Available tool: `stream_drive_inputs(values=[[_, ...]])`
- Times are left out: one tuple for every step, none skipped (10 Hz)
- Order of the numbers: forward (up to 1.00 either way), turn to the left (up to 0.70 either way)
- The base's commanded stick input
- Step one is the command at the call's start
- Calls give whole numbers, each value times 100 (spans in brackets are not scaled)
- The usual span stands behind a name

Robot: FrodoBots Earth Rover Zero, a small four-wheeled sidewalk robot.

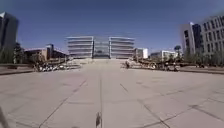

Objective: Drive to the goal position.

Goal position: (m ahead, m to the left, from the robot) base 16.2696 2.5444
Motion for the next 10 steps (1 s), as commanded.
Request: stream_drive_inputs(values=[[70, 2], [70, 0], [70, 0], [70, 0], [70, 0], [70, 0], [70, 0], [70, 0], [70, -1], [70, -1]])
